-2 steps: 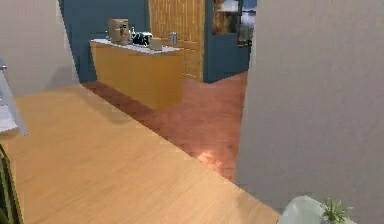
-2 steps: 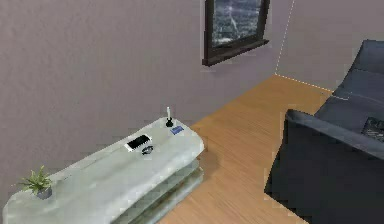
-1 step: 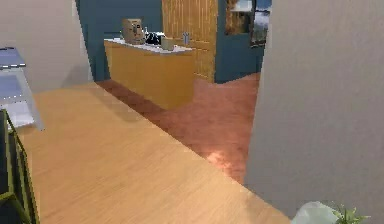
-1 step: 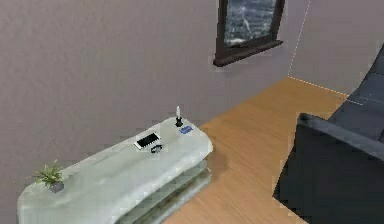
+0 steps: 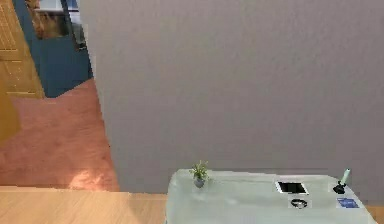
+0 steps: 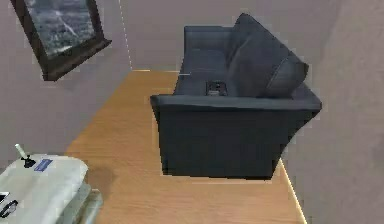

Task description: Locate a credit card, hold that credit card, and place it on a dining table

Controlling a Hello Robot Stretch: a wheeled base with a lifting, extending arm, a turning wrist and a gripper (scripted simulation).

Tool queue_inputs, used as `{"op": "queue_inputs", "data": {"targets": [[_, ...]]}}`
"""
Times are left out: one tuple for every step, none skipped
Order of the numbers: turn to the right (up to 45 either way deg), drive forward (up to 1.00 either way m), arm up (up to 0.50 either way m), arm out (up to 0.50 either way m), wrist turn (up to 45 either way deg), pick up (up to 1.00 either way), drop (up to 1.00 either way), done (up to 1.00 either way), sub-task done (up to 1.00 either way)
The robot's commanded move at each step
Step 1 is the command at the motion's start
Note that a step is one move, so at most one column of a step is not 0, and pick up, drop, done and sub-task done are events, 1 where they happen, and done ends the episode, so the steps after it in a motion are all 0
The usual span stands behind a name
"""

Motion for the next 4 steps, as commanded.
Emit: {"op": "queue_inputs", "data": {"targets": [[45.0,0.00,0.00,0.00,0.0,0.00,0.00,0.00,0.00],[42.0,0.00,0.00,0.00,0.0,0.00,0.00,0.00,0.00],[0.0,0.70,0.00,0.00,0.0,0.00,0.00,0.00,0.00],[-45.0,0.00,0.00,0.00,0.0,0.00,0.00,0.00,0.00]]}}
